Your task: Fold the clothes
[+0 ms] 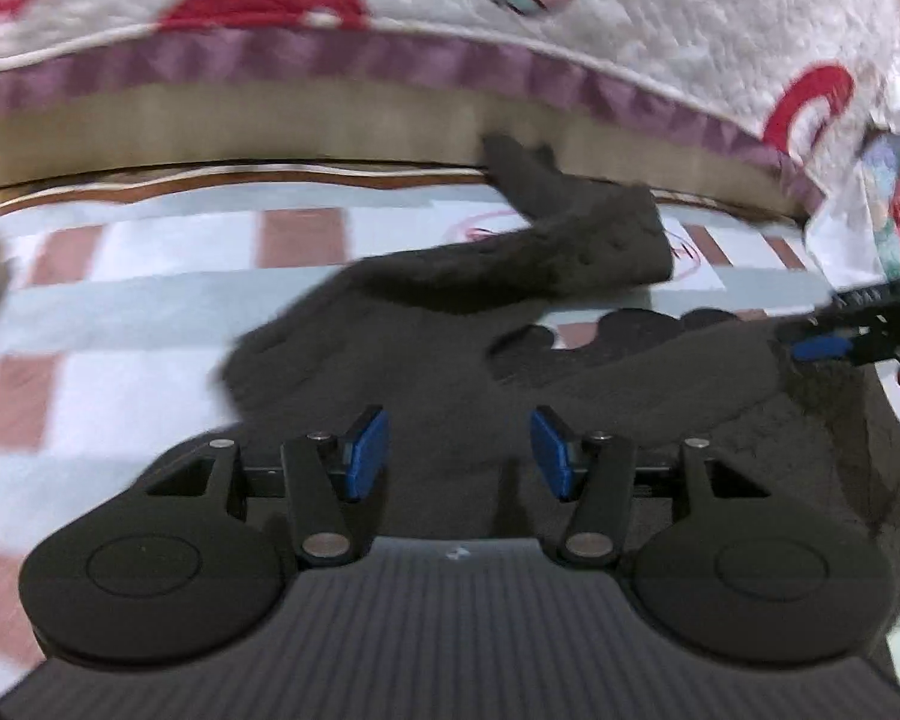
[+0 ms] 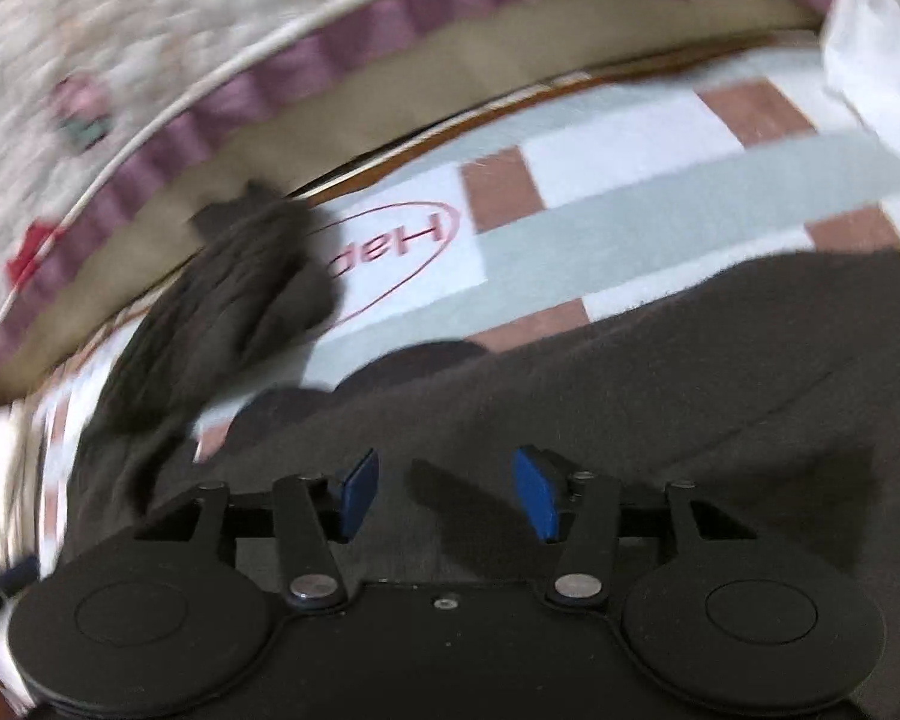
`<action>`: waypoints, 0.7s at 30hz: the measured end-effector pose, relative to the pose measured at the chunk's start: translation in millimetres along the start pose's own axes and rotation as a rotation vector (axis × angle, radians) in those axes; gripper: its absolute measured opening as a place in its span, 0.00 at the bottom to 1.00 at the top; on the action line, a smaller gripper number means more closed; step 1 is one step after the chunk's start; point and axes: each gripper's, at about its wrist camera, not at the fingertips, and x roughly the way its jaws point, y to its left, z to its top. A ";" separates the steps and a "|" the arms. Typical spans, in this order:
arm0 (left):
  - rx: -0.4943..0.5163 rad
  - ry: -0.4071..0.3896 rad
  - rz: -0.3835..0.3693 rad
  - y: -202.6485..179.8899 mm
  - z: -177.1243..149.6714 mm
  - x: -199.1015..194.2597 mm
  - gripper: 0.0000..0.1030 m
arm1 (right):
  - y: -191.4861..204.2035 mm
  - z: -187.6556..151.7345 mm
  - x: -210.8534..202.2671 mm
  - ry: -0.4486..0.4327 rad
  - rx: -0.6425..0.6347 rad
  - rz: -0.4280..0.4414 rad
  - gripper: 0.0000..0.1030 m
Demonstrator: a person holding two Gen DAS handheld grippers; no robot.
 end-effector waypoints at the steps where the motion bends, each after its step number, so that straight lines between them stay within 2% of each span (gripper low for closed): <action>1: 0.014 0.001 -0.015 -4.5 1.5 11.2 0.50 | -1.9 1.8 7.3 -0.005 0.040 -0.002 0.55; 2: 0.028 0.002 -0.025 -7.4 2.3 21.8 0.50 | -3.4 1.1 14.4 -0.011 0.075 -0.005 0.55; 5: 0.069 0.034 -0.038 -14.0 1.4 49.1 0.51 | 9.6 -5.6 23.4 -0.083 0.061 -0.045 0.59; 6: 0.086 0.042 -0.040 -15.3 0.1 55.1 0.53 | 17.3 -7.2 24.2 -0.097 0.010 -0.072 0.53; 7: 0.112 0.040 -0.043 -17.1 -3.0 57.6 0.55 | 24.9 -9.9 25.4 -0.107 -0.069 -0.116 0.25; 8: 0.131 0.024 -0.051 -17.4 -7.3 56.4 0.58 | 32.3 -12.9 26.7 -0.117 -0.153 -0.165 0.17; 9: 0.149 0.007 -0.060 -17.5 -11.8 54.9 0.65 | 34.7 -16.4 25.3 -0.135 -0.197 -0.175 0.14; 10: 0.168 -0.007 -0.071 -17.8 -17.5 53.2 0.68 | 32.4 -20.2 21.2 -0.158 -0.197 -0.165 0.09; 12: 0.234 -0.022 -0.085 -21.5 -29.5 50.8 0.71 | 25.6 -27.5 9.3 -0.210 -0.169 -0.129 0.06; 16: 0.451 -0.030 -0.068 -41.4 -46.2 49.4 0.74 | 11.2 -40.0 -21.7 -0.308 -0.063 -0.013 0.06; 18: 0.502 -0.039 -0.052 -49.2 -49.3 51.5 0.74 | 8.5 -44.0 -30.9 -0.329 -0.032 0.027 0.06; 19: 0.503 -0.046 -0.041 -51.2 -49.8 53.1 0.73 | 7.8 -45.3 -33.7 -0.338 -0.027 0.040 0.06; 20: 0.509 -0.054 -0.040 -52.2 -49.1 54.1 0.60 | 8.2 -45.9 -35.0 -0.344 -0.024 0.043 0.06; 21: 0.515 -0.062 -0.041 -53.1 -48.3 54.9 0.34 | 9.0 -46.2 -36.0 -0.351 -0.022 0.044 0.06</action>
